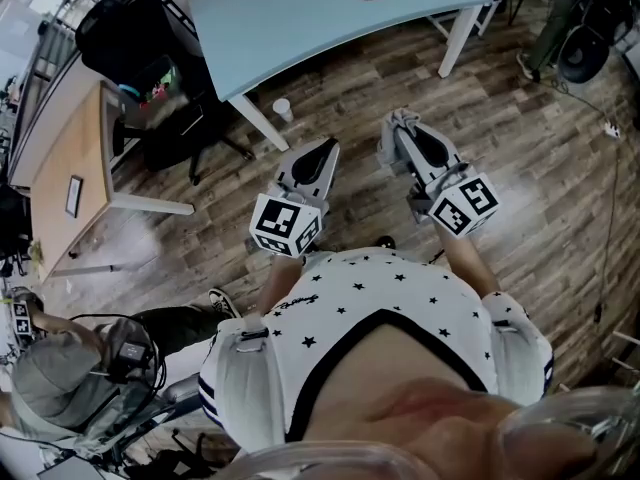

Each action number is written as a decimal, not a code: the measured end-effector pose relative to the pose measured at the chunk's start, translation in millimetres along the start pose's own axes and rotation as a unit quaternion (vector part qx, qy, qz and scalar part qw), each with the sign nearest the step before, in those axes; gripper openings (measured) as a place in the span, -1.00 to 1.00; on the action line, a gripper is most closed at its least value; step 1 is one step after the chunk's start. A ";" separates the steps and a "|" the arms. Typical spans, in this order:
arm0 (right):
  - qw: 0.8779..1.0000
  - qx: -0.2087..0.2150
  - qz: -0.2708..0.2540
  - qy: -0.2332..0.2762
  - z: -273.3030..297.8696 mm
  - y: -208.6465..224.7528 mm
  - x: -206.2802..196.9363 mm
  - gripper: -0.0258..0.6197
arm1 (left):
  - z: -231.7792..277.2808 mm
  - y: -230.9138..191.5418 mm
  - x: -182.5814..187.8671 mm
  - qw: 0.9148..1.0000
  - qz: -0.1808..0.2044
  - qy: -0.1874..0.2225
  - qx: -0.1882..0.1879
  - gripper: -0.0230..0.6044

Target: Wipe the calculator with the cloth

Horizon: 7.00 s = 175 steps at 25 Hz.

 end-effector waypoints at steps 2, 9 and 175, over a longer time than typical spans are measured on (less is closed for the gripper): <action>1.000 0.000 0.001 -0.002 -7.2 5.6 3.0 -0.79 | 6.5 7.3 2.1 1.000 0.001 -0.001 -0.001 -0.83; 1.000 -0.009 0.013 0.002 -27.3 23.4 6.9 -0.79 | 21.0 26.0 6.4 1.000 0.010 -0.011 -0.010 -0.83; 0.929 0.031 -0.021 -0.369 563.8 564.9 91.6 -0.78 | 482.6 -403.2 -68.2 0.961 -0.072 -0.076 0.255 -0.83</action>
Point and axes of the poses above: the fingertips, and each gripper's own axes: z forward along the fingers, y to its right, x out of its top, the point moved 10 cm from there along -z, backward along the fingers, and after that the axes turned 15 degrees about z, right-handed, at the moved point
